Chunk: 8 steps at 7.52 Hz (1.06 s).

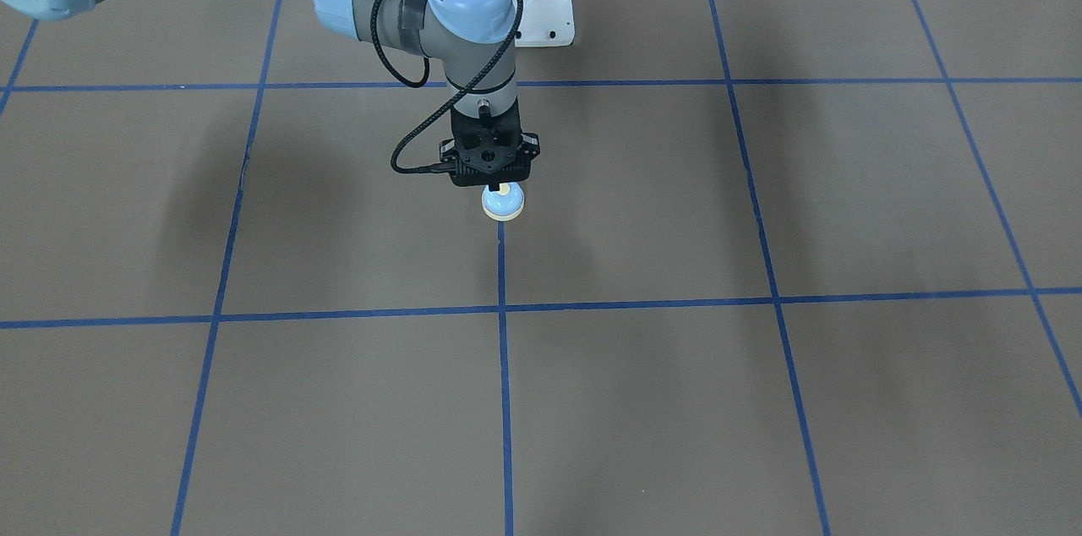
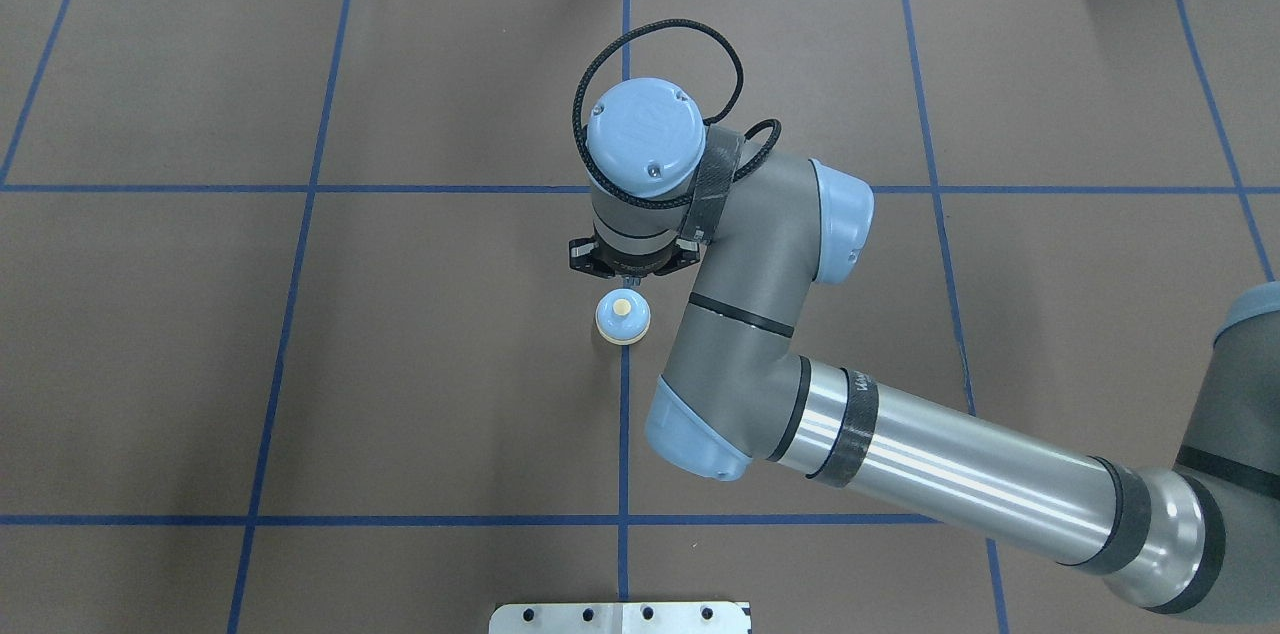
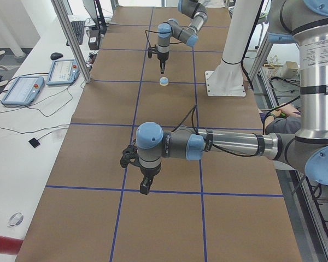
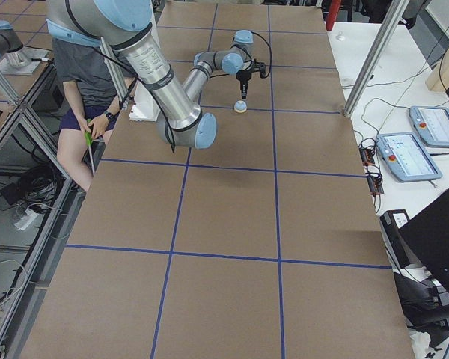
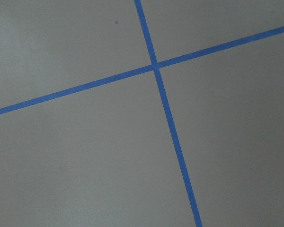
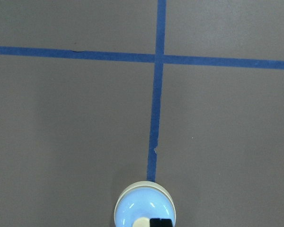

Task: Place and press bell with both arms
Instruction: 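Press down on the bell's button with the right gripper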

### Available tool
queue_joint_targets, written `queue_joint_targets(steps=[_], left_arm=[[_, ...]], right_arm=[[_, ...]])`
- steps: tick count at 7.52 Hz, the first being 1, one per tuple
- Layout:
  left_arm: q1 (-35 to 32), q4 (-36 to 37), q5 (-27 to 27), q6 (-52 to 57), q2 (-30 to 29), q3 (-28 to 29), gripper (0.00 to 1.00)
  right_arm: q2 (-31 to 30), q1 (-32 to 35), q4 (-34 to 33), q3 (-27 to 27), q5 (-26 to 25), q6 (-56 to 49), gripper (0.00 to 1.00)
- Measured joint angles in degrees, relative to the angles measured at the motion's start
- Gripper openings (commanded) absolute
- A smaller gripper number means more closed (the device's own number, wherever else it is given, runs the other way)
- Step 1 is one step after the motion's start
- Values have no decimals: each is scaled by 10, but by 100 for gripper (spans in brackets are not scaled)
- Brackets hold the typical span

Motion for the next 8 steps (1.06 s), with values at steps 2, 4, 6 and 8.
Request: queue_joint_targets(steps=[2,4,6,8], left_arm=[[0,0,0,0,0,-1,100],[0,1,0,0,1,-1,100],[0,0,0,0,1,-1,100],[0,0,0,0,1,-2,100]], right_arm=[[0,-11,1,-3,-8,5,0],[0,-16,4,-5,-11,8,0],[0,-19,23,-19,-12,8,0],[1,-19,41,-33,-16,9,0]])
